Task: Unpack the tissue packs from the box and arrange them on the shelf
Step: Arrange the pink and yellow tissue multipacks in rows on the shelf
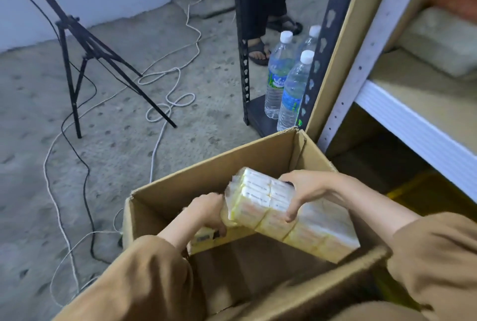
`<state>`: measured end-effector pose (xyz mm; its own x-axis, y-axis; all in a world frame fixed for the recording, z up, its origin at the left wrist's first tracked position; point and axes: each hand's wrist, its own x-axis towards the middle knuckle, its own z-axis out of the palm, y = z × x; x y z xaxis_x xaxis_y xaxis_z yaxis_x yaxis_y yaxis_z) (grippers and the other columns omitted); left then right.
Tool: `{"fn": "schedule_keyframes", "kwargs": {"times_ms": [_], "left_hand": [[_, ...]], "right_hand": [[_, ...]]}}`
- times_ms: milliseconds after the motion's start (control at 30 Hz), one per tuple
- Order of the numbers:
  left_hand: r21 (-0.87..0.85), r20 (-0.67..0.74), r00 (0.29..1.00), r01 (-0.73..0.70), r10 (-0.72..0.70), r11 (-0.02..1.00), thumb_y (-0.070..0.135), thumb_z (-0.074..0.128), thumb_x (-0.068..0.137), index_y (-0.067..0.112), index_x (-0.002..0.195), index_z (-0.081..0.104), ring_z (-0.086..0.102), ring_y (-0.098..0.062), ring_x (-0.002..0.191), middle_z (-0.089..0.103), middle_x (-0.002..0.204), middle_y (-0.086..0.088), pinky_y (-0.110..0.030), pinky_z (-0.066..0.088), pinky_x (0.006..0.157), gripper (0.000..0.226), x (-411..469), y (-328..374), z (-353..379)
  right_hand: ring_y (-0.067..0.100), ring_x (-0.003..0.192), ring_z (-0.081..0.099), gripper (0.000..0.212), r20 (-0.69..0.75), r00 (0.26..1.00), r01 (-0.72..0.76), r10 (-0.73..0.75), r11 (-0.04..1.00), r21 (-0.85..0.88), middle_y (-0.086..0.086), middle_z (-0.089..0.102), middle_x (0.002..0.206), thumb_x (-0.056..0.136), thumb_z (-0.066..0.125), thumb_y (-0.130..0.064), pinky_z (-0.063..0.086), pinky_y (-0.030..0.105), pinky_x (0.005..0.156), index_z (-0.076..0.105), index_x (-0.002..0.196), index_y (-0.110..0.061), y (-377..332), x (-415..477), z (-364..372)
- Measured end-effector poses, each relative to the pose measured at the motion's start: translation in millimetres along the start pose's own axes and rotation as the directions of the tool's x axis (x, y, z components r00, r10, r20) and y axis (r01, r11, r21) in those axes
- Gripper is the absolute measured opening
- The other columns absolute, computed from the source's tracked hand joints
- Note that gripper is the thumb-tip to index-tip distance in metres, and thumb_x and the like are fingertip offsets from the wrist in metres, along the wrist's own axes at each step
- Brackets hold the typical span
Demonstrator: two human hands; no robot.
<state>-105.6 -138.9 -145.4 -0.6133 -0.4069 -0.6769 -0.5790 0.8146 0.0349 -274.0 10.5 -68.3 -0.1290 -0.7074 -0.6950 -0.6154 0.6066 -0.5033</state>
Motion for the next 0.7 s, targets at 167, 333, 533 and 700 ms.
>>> {"fn": "schedule_keyframes", "kwargs": {"times_ms": [167,333,533,700], "left_hand": [[0.074,-0.159,0.984,-0.071,0.082,0.995,0.037,0.08,0.058,0.02,0.127,0.047,0.058,-0.025,0.111,0.056,0.123,-0.001,-0.038,0.052,0.088,0.078,-62,5,-38],[0.112,-0.346,0.924,-0.131,0.163,0.985,0.039,0.08,0.059,0.022,0.135,0.04,0.055,-0.023,0.115,0.053,0.129,0.003,-0.037,0.049,0.088,0.087,-135,7,-74],[0.179,-0.526,0.81,-0.194,0.261,0.964,0.041,0.078,0.06,0.024,0.138,0.035,0.053,-0.02,0.118,0.05,0.131,0.004,-0.041,0.051,0.093,0.09,-213,13,-112],[0.326,-0.617,0.67,-0.259,0.412,0.909,0.042,0.075,0.064,0.029,0.139,0.03,0.048,-0.019,0.124,0.045,0.136,0.006,-0.043,0.05,0.094,0.088,-254,42,-145]], "right_hand": [[0.017,0.094,0.056,0.051,-0.119,0.993,0.021,-0.025,0.999,-0.038,-0.001,0.058,0.1,0.063,0.081,-0.029,0.042,0.025,0.076,0.055,0.105,-0.015,-31,-68,-20],[0.004,0.069,0.057,0.028,-0.278,0.96,0.036,-0.034,0.999,0.0,-0.009,0.062,0.077,0.064,0.081,-0.021,0.042,0.018,0.063,0.061,0.083,-0.016,-55,-147,-37],[-0.005,0.046,0.047,0.032,-0.517,0.855,0.045,-0.041,0.999,-0.004,-0.019,0.054,0.045,0.064,0.081,-0.021,0.03,0.021,0.055,0.05,0.055,-0.022,-60,-255,-51],[-0.003,0.046,0.046,0.035,-0.634,0.773,-0.001,-0.007,1.0,-0.013,-0.017,0.056,0.05,0.043,0.08,-0.04,0.031,0.023,0.058,0.055,0.055,-0.02,-41,-348,-52]]}}
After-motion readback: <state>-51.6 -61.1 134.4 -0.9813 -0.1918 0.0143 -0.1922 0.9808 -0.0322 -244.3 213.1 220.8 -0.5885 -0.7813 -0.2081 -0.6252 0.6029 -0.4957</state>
